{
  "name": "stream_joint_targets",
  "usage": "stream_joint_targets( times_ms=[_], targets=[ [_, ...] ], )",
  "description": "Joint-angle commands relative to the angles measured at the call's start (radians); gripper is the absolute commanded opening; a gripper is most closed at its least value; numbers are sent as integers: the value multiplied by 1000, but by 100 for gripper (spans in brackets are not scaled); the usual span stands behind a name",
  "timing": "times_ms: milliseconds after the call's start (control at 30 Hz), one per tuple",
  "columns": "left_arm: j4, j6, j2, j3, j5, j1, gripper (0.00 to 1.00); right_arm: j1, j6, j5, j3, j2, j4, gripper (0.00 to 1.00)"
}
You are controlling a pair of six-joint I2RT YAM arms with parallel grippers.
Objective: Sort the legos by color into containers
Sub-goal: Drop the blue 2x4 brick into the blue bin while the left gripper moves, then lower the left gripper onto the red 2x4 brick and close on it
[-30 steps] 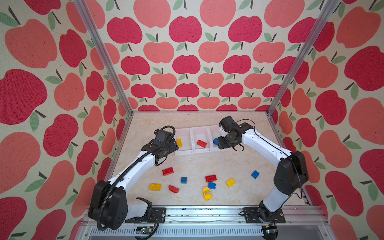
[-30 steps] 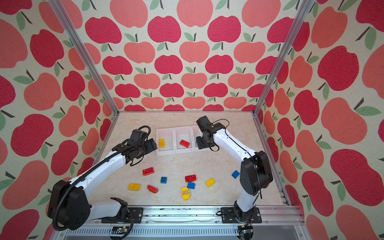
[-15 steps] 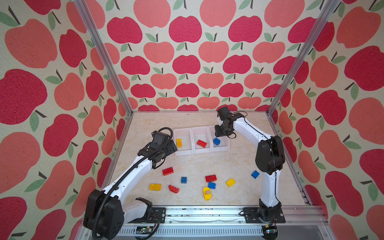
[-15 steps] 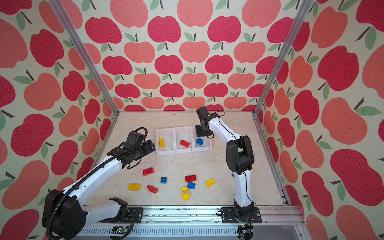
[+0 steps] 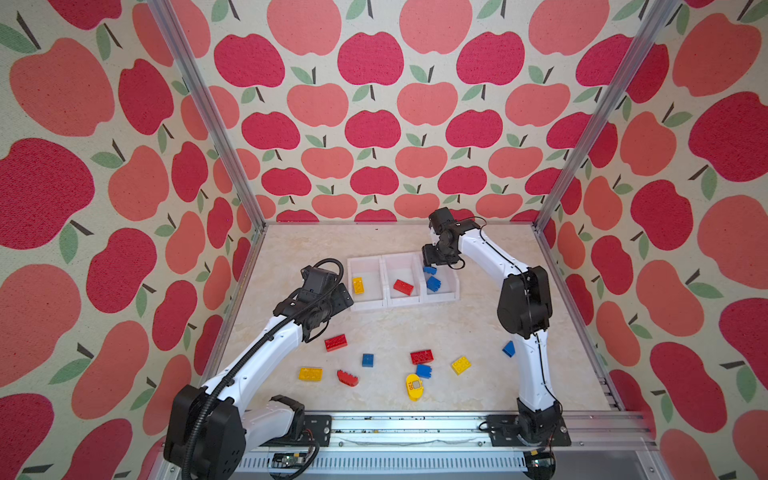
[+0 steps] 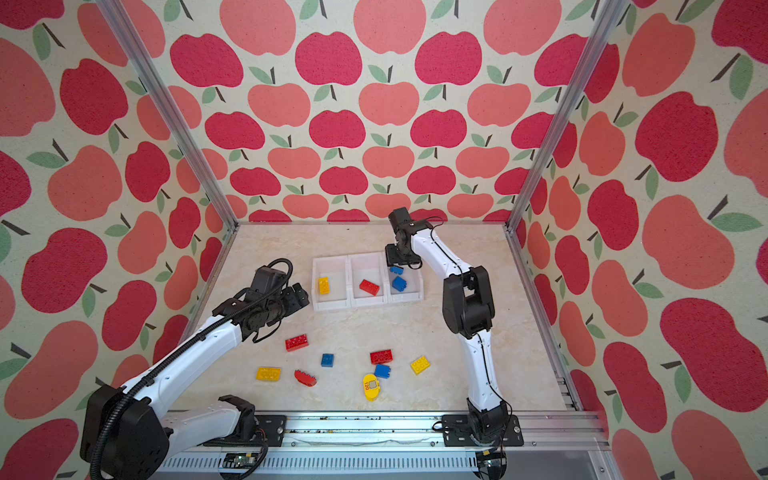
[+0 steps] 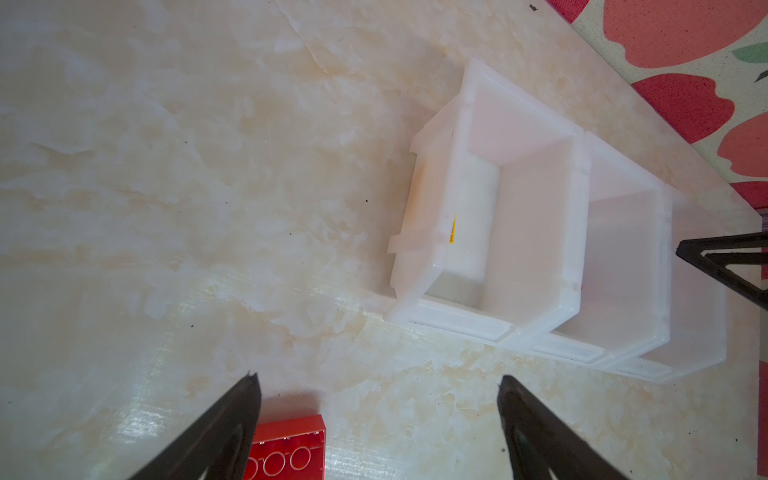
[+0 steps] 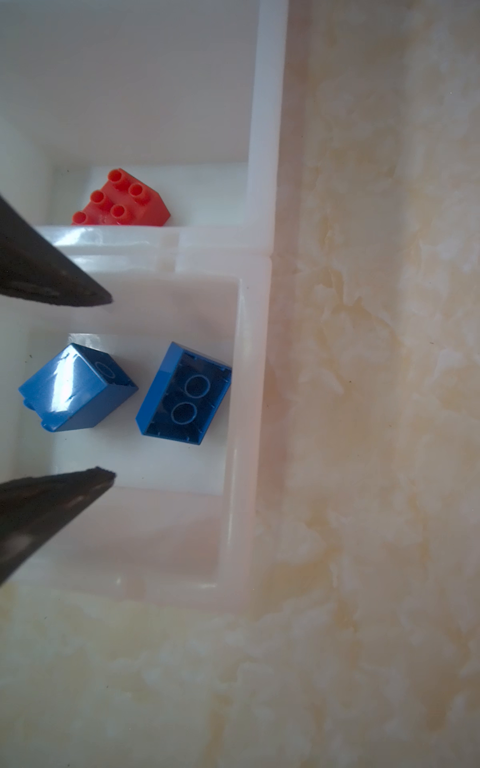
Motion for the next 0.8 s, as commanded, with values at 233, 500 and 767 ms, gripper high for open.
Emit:
stream_joint_targets(
  times_ms=[233, 500, 767],
  targets=[
    [-63, -20, 9, 7, -16, 6, 92, -6, 0, -18, 2, -34, -40, 67],
    [-171, -37, 38, 48, -38, 6, 92, -1, 17, -38, -69, -131, -31, 77],
    [-346, -70, 94, 95, -65, 1, 95, 8, 41, -59, -252, -297, -9, 84]
  ],
)
